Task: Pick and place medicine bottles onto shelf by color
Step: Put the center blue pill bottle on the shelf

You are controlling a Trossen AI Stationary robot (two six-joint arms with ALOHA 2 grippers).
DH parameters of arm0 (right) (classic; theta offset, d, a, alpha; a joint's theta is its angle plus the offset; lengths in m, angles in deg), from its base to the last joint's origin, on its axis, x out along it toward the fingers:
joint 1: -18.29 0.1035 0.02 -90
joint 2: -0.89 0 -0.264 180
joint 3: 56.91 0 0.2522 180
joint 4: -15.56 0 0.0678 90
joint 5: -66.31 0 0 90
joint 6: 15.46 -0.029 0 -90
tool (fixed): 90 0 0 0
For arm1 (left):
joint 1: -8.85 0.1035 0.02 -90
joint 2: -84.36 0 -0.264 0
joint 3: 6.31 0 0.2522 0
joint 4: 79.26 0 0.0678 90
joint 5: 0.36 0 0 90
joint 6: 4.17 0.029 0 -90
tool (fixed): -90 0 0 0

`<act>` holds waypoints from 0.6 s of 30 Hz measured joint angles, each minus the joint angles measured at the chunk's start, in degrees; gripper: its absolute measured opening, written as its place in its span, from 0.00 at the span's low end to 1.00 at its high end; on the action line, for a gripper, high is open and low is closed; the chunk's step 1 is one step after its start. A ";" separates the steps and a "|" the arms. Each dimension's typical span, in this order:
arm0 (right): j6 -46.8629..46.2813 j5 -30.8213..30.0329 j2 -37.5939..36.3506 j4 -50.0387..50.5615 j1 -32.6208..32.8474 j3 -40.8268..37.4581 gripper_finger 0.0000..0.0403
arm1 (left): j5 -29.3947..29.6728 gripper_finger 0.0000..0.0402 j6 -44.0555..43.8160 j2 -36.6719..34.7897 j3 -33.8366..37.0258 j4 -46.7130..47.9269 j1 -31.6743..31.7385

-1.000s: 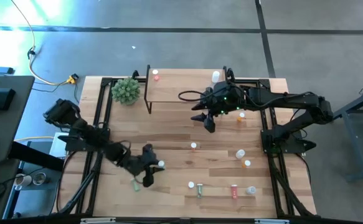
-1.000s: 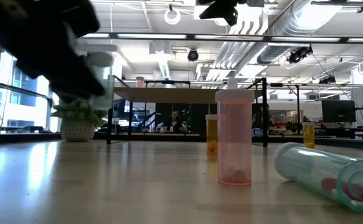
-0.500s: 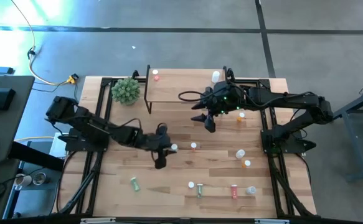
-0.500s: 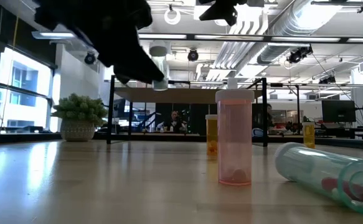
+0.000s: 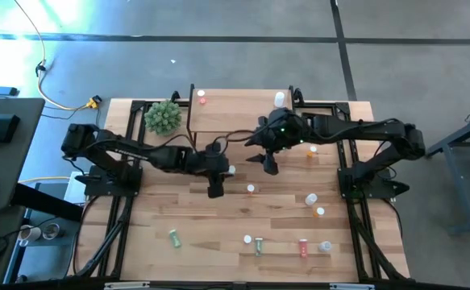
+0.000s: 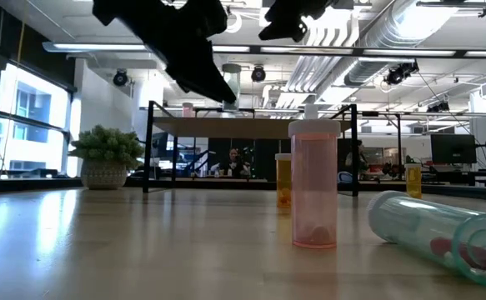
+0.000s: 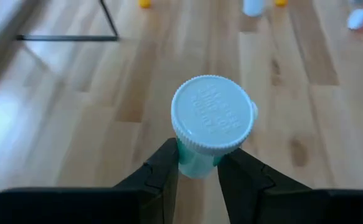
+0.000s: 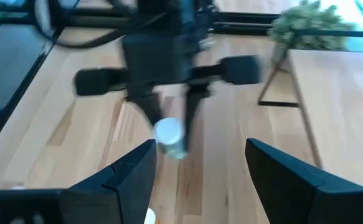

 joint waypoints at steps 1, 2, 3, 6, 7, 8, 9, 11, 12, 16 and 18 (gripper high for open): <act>0.73 0.51 0.49 -0.07 0.02 0.00 0.59 | 0.01 0.22 0.37 0.00 -0.45 0.14 0.71; 1.25 1.05 1.02 -0.19 0.07 0.00 0.59 | 0.01 0.22 0.95 0.00 -0.82 0.34 1.42; 1.73 1.38 1.44 -0.39 0.15 0.00 0.59 | 0.00 0.22 1.57 0.00 -1.20 0.47 1.97; 2.96 1.37 2.84 -1.54 0.33 -0.01 0.59 | 0.02 0.22 3.43 0.00 -1.98 0.58 3.59; 2.99 1.34 3.32 -2.05 0.37 0.00 0.59 | -0.11 0.22 3.88 0.00 -2.11 0.66 4.03; 2.99 1.23 3.83 -2.81 0.39 0.00 0.59 | -0.61 0.22 4.23 0.00 -2.28 0.72 4.51; 3.10 0.99 4.30 -3.79 0.39 -0.01 0.59 | -1.27 0.22 4.54 0.00 -2.50 0.85 4.94; 4.05 -0.63 5.34 -5.18 0.39 -0.01 0.59 | -2.28 0.22 4.98 0.00 -2.72 1.06 5.67; 4.47 -2.16 5.80 -5.65 0.39 0.00 0.59 | -2.67 0.22 4.98 0.00 -2.72 1.08 5.97; 5.92 -4.59 7.21 -6.02 0.23 0.00 0.59 | -2.80 0.22 4.99 0.00 -2.72 1.53 6.83; 5.96 -4.63 7.81 -6.09 -0.04 -0.02 0.59 | -2.80 0.22 5.00 0.00 -2.72 1.60 7.13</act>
